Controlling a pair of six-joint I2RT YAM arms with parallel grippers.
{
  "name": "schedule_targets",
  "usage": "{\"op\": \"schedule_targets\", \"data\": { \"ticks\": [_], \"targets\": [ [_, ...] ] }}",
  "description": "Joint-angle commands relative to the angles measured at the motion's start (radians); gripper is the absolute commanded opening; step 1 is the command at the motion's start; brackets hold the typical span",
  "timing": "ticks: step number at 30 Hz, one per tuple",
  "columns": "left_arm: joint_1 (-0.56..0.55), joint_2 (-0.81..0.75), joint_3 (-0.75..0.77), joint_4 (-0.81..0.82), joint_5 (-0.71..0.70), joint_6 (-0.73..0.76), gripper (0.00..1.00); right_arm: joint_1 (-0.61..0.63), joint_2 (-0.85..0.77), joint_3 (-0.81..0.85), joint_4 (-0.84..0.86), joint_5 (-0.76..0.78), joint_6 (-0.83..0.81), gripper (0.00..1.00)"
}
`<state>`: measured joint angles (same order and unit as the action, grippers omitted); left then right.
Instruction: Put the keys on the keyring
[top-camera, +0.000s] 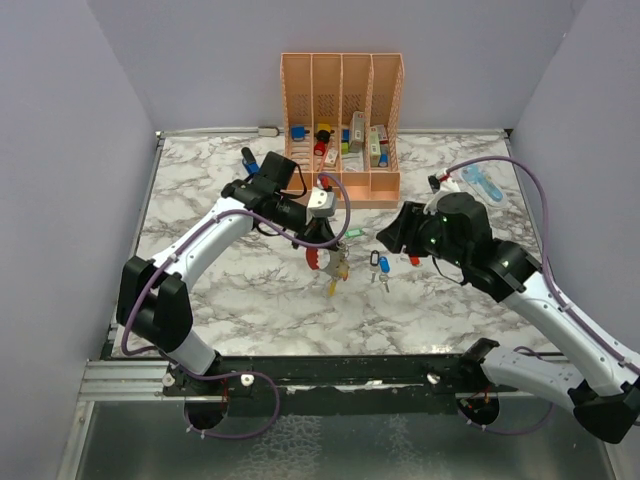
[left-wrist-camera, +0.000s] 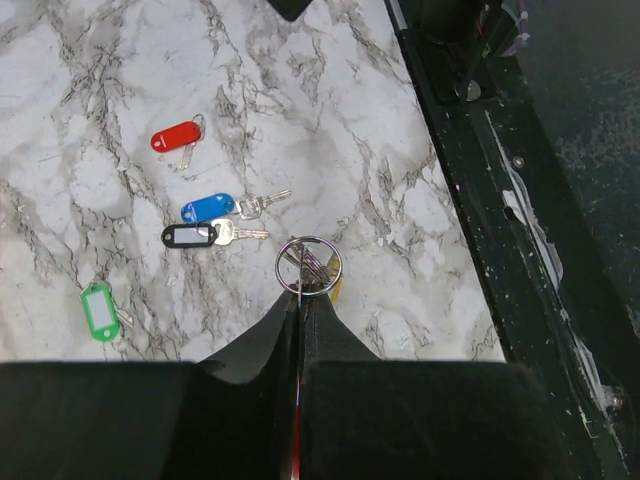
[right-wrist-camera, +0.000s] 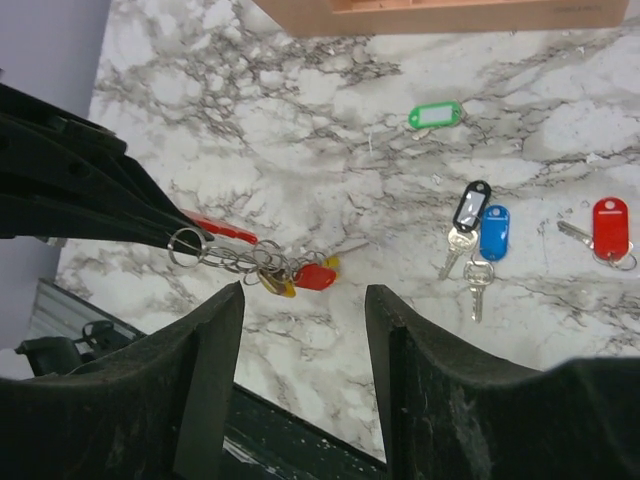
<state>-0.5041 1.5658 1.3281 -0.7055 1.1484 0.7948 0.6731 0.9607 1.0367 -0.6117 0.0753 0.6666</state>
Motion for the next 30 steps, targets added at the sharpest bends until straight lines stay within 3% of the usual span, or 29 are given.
{"op": "schedule_targets", "data": {
  "ticks": [1,6,15,20,30],
  "targets": [
    [0.001,0.001,-0.011,0.033,0.049,-0.039,0.00,0.003,0.060,-0.012,-0.081,-0.019,-0.069,0.49],
    [0.001,0.011,-0.039,0.138,0.017,-0.164,0.00,0.006,0.105,-0.030,0.039,-0.206,-0.156,0.44],
    [0.001,0.030,-0.044,0.236,0.029,-0.327,0.01,0.006,0.090,-0.022,0.069,-0.197,-0.267,0.46],
    [0.001,0.042,-0.044,0.274,0.054,-0.398,0.01,0.016,0.066,-0.067,0.183,-0.248,-0.322,0.46],
    [0.012,0.059,-0.084,0.407,0.047,-0.637,0.00,0.097,0.121,-0.002,0.152,-0.227,-0.481,0.34]
  ]
}}
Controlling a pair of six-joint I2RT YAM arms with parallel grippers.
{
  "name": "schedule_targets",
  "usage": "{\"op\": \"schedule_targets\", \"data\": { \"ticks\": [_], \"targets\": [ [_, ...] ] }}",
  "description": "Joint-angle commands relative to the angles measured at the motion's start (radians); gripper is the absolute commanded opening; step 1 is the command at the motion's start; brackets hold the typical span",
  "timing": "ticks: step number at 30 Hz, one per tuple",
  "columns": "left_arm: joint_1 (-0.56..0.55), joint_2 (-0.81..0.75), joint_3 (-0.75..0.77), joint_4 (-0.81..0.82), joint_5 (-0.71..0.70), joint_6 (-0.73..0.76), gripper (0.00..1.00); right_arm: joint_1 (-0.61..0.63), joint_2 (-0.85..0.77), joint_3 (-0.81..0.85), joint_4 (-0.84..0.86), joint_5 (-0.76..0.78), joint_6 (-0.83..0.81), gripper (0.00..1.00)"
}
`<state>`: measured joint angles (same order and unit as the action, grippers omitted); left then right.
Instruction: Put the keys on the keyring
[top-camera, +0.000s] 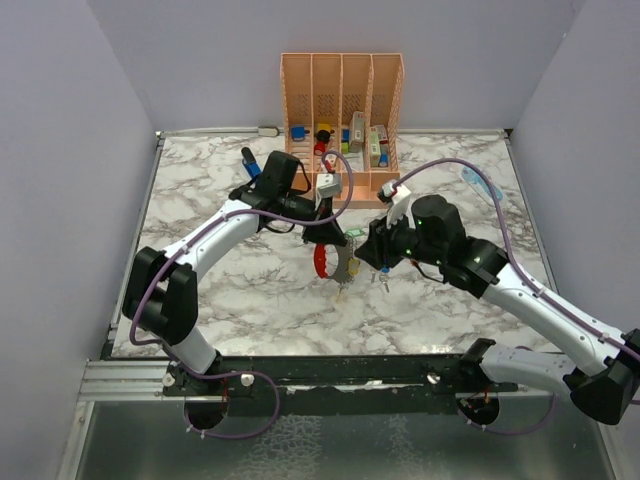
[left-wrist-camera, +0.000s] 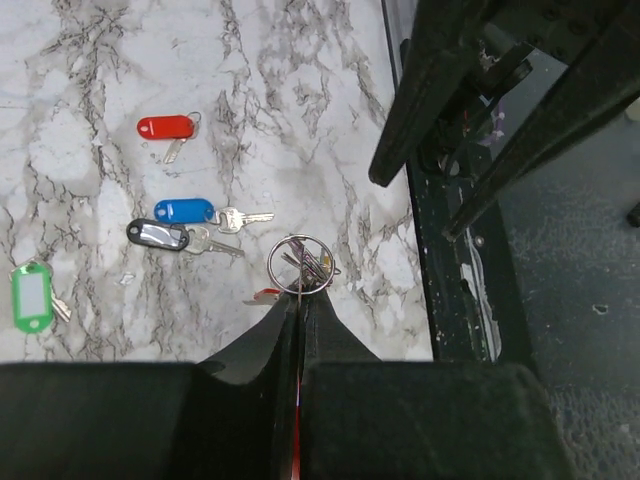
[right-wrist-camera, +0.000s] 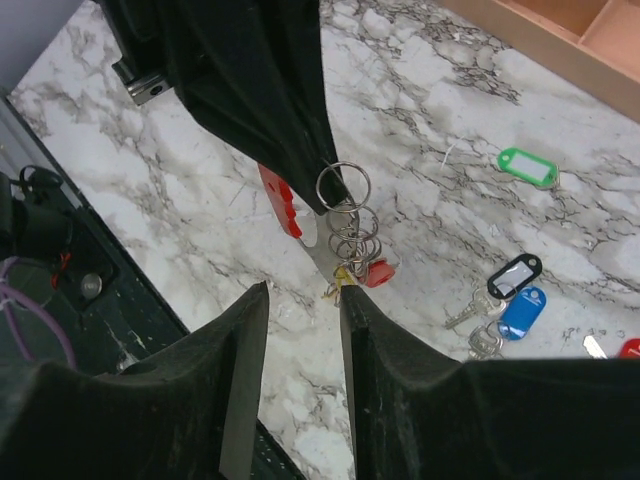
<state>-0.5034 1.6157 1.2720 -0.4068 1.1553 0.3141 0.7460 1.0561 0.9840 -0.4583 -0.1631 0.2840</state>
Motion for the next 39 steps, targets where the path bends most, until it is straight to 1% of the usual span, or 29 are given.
{"op": "schedule_targets", "data": {
  "ticks": [1,4,9,12,16,21,25,34,37,39],
  "targets": [
    [0.015,0.011,-0.034,0.125,0.040,-0.183,0.00,0.028,0.030,0.057,-0.011,0.025,-0.110,0.34],
    [0.021,0.012,-0.044,0.154,0.037,-0.234,0.00,0.033,0.035,0.075,-0.019,0.052,-0.145,0.35],
    [0.025,0.011,-0.053,0.198,0.032,-0.319,0.00,0.038,0.033,0.068,0.022,0.090,-0.216,0.35],
    [0.025,0.010,-0.055,0.225,0.061,-0.366,0.00,0.038,0.046,0.061,0.036,0.105,-0.252,0.36],
    [0.025,0.013,-0.059,0.267,0.101,-0.438,0.00,0.038,0.045,0.044,0.098,0.139,-0.294,0.37],
    [0.025,0.013,-0.090,0.384,0.153,-0.587,0.00,0.038,0.035,0.024,0.184,0.154,-0.346,0.37],
    [0.025,0.013,-0.104,0.472,0.172,-0.726,0.00,0.037,0.046,0.021,0.220,0.131,-0.372,0.36],
    [0.025,0.029,-0.111,0.507,0.165,-0.815,0.00,0.038,0.026,0.001,0.235,0.063,-0.413,0.35],
    [0.025,0.036,-0.126,0.569,0.178,-0.877,0.00,0.038,0.025,0.001,0.228,0.058,-0.433,0.35],
    [0.025,0.036,-0.133,0.587,0.180,-0.892,0.00,0.037,0.029,0.005,0.221,0.051,-0.441,0.35]
  ]
}}
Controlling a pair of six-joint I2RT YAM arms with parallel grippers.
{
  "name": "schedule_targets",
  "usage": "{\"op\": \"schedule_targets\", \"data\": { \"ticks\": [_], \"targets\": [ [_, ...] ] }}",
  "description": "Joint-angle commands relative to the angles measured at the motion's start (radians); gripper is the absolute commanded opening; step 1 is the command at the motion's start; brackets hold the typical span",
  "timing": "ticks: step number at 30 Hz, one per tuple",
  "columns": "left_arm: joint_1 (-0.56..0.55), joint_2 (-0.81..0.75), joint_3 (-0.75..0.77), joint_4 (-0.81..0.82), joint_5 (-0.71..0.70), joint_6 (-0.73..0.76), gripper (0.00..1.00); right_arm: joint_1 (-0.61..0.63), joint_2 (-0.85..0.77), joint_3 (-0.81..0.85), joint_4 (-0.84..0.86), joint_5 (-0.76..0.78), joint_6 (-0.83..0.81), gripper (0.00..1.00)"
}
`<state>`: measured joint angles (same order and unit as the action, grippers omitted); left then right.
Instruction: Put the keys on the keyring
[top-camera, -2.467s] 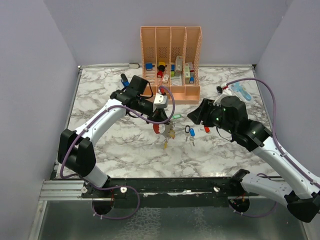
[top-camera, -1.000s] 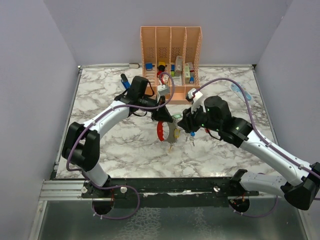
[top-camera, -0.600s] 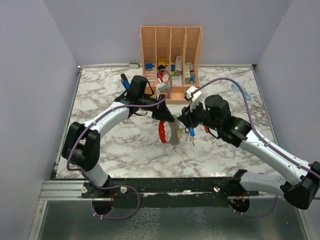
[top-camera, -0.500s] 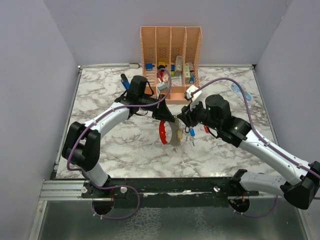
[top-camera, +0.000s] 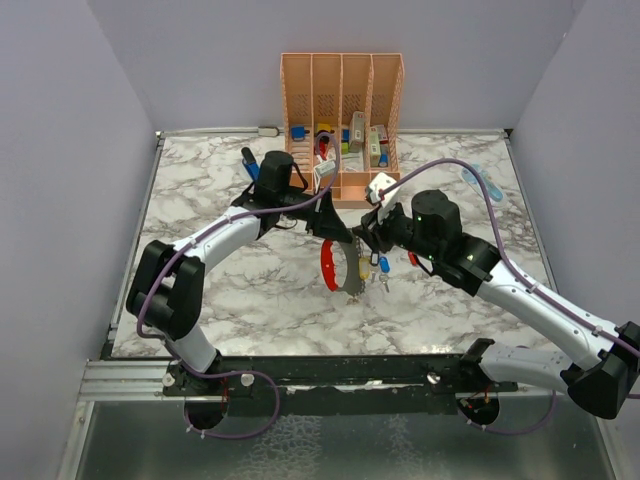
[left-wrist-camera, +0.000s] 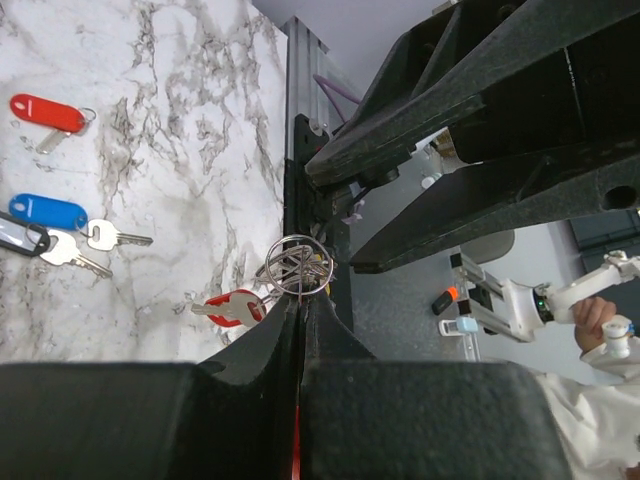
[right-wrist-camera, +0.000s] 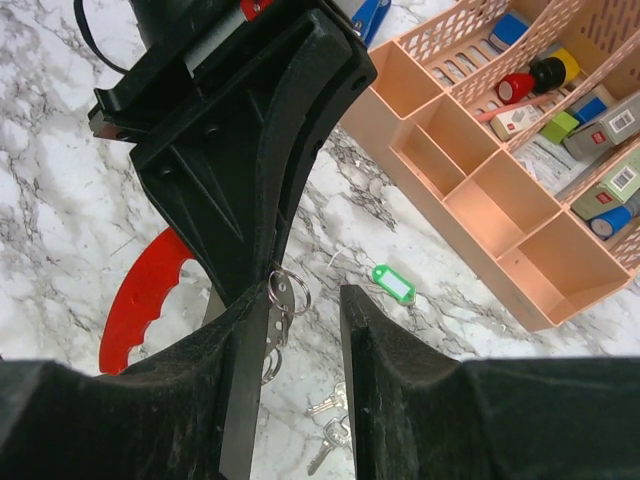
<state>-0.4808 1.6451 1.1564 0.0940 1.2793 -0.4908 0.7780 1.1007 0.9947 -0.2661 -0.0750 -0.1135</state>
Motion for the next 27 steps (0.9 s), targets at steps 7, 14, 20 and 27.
{"op": "schedule_targets", "data": {
  "ticks": [7,14,20,27],
  "targets": [
    [0.002,0.004,-0.012,0.086,0.062,-0.098,0.00,0.006,-0.010,-0.006,0.016,-0.056,-0.060,0.34],
    [0.002,-0.003,-0.011,0.086,0.070,-0.109,0.00,0.006,-0.002,-0.025,0.020,-0.068,-0.067,0.33],
    [0.002,-0.005,-0.009,0.090,0.078,-0.121,0.00,0.006,0.007,-0.032,0.022,-0.069,-0.076,0.32],
    [0.002,-0.007,-0.009,0.098,0.090,-0.130,0.00,0.005,0.016,-0.040,0.050,-0.063,-0.085,0.29]
  ]
}}
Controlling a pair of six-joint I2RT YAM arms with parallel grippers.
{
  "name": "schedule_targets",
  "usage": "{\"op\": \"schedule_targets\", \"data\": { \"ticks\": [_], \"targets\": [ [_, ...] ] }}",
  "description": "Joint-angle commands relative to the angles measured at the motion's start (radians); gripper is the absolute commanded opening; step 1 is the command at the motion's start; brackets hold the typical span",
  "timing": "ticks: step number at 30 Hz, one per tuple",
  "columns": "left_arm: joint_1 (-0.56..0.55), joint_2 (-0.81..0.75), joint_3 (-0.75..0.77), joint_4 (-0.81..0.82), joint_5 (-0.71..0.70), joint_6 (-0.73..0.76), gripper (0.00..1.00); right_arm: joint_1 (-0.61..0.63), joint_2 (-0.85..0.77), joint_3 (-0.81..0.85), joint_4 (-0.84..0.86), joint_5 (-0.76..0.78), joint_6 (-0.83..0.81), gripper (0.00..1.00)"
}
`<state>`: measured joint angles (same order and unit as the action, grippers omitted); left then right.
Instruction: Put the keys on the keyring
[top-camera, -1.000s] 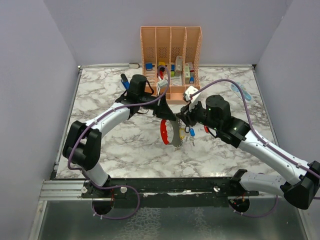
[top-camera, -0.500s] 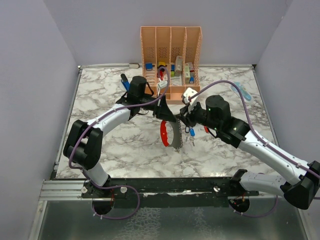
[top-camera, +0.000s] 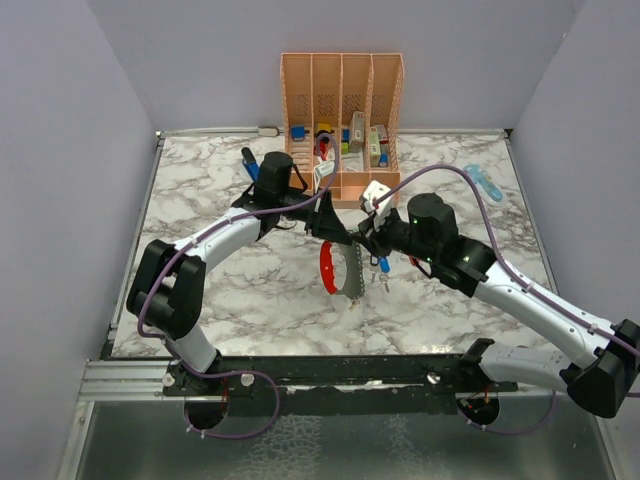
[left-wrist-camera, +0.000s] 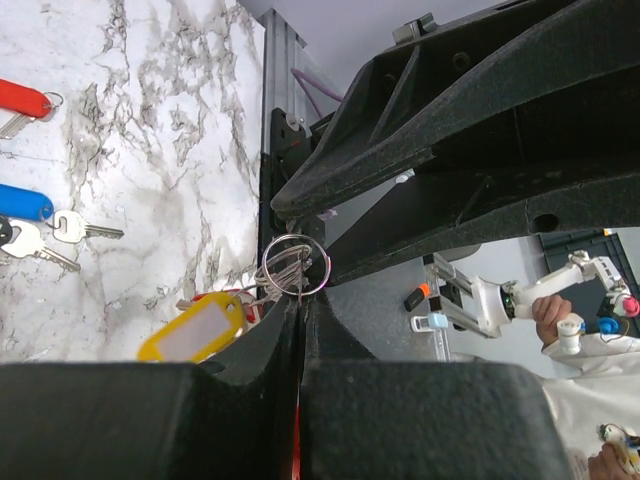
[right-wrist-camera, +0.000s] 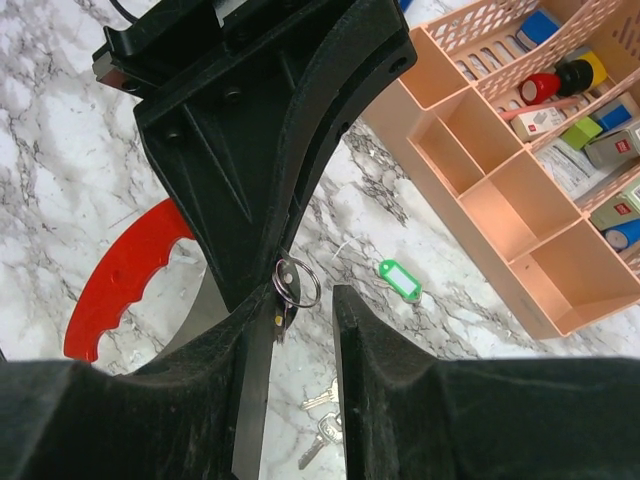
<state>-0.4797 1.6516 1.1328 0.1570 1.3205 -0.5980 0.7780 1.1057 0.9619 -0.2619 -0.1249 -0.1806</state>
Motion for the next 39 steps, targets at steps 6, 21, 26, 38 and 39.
{"op": "schedule_targets", "data": {
  "ticks": [6,21,26,38,39],
  "targets": [
    [0.000,-0.016,0.014,0.044,0.061,-0.033,0.00,0.006,0.019,-0.005,0.056,-0.010,-0.030,0.19],
    [-0.001,-0.011,0.046,0.022,0.084,0.074,0.34,0.006,-0.073,-0.021,0.025,-0.021,0.041,0.01],
    [-0.016,-0.012,0.066,0.021,0.112,0.123,0.43,0.006,-0.064,-0.003,0.013,-0.063,0.097,0.01],
    [-0.036,-0.007,0.056,-0.038,0.165,0.255,0.43,0.006,-0.072,0.026,0.006,-0.050,0.269,0.01],
    [-0.036,-0.007,0.057,-0.044,0.170,0.265,0.43,0.006,-0.071,0.031,-0.001,-0.042,0.282,0.01]
  ]
}}
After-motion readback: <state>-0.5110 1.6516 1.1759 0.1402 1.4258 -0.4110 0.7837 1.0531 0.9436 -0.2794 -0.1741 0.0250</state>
